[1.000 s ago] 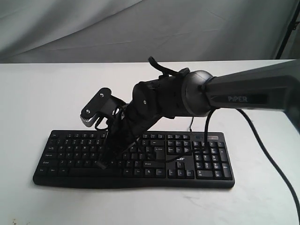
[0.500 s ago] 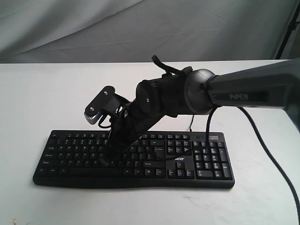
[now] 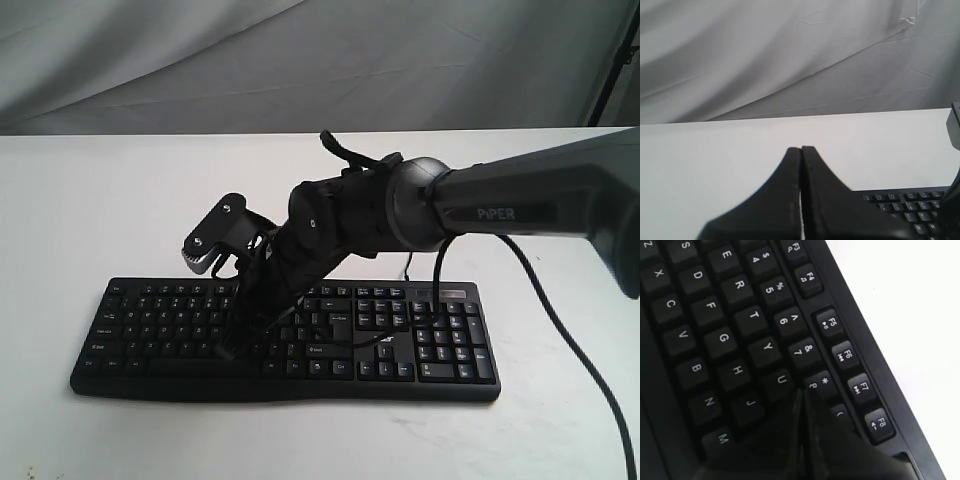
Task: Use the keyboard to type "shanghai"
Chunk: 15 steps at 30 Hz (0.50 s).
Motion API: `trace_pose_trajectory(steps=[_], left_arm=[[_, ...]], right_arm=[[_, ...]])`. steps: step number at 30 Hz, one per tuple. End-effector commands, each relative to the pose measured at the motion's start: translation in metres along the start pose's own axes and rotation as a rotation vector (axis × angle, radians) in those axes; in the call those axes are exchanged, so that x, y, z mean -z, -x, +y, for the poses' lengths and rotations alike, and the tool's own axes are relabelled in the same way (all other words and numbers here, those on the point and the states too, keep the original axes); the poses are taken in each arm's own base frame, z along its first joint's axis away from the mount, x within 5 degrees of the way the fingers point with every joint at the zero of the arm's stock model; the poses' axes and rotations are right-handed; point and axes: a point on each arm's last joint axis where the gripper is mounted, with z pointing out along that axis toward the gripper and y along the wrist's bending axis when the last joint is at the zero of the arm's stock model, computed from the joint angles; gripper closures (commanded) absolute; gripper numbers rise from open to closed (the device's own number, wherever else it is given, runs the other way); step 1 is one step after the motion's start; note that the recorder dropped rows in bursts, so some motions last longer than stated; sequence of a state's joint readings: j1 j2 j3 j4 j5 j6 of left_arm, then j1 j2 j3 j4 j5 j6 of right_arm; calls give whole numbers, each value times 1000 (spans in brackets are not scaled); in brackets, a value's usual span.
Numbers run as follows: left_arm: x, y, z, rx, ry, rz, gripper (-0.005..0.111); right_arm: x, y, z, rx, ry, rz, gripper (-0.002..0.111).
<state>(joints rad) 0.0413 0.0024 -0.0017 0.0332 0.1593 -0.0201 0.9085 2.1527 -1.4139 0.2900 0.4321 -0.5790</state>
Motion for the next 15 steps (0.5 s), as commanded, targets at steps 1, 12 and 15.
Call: trace_pose_trajectory(steps=[1, 12, 15], left_arm=[[0, 0, 0, 4, -7, -6, 107], [0, 0, 0, 4, -7, -6, 107], [0, 0, 0, 4, -7, -6, 107]], right_arm=[[-4, -3, -2, 2, -5, 4, 108], [18, 9, -4, 33, -33, -44, 108], [30, 13, -4, 47, -45, -60, 108]])
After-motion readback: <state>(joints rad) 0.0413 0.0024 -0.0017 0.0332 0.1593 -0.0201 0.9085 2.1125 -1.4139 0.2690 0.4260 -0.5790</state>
